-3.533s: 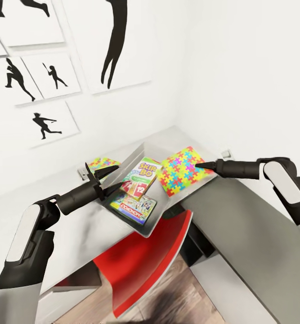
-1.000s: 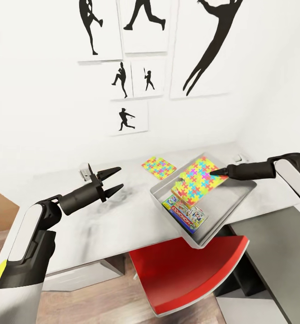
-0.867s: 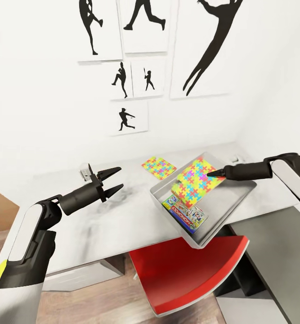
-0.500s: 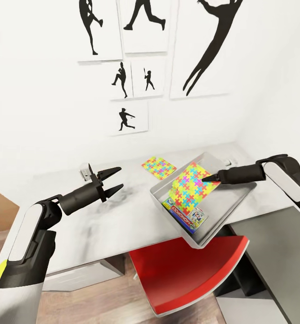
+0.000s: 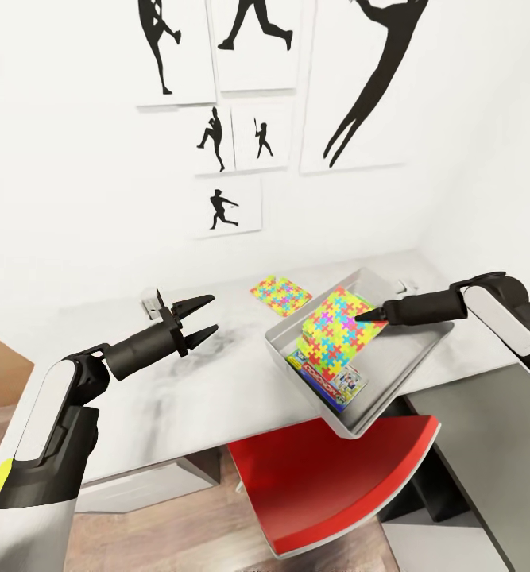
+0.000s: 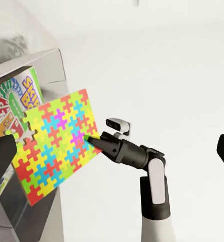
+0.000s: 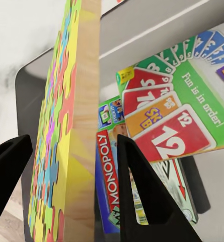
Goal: Put all the toys in the child's room - the three board games (two on the bed and one on the table), the two jigsaw puzzles on the table, and the tennis ball on the table - inside the toy box on the table in the child's room.
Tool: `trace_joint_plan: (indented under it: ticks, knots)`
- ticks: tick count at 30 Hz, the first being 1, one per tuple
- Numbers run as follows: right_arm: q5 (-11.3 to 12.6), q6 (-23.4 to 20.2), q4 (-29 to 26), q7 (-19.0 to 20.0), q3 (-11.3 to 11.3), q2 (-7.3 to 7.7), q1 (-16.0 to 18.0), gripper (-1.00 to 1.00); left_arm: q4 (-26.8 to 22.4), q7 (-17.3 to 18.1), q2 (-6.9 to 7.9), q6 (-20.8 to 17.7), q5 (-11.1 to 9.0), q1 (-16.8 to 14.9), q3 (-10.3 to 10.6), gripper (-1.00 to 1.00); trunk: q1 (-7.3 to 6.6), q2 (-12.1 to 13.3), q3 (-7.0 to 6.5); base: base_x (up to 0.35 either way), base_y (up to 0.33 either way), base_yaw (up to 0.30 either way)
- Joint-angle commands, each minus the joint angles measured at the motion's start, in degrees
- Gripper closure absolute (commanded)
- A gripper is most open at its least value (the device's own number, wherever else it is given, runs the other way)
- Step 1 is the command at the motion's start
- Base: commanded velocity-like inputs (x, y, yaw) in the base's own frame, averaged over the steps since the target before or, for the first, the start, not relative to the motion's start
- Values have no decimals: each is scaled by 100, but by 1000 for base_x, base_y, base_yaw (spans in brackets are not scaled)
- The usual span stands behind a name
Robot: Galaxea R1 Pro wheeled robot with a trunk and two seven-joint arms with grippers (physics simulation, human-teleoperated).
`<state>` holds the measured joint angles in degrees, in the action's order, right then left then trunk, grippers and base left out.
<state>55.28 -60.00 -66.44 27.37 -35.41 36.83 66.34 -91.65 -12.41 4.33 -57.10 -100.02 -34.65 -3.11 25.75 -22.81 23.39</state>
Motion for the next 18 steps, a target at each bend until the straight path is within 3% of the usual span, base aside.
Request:
trace_joint_plan:
  ticks: [1,18]
  knots:
    - [-48,0,4,58,-14,5,14,100,-3,-60,-1,-17,-61,-5,-5,-100,3,-11,17,0,0,0]
    - [-54,0,54,51,-17,-67,260,100,-2,-60,-2,-12,-61,-4,-5,-100,3,-11,163,0,0,0]
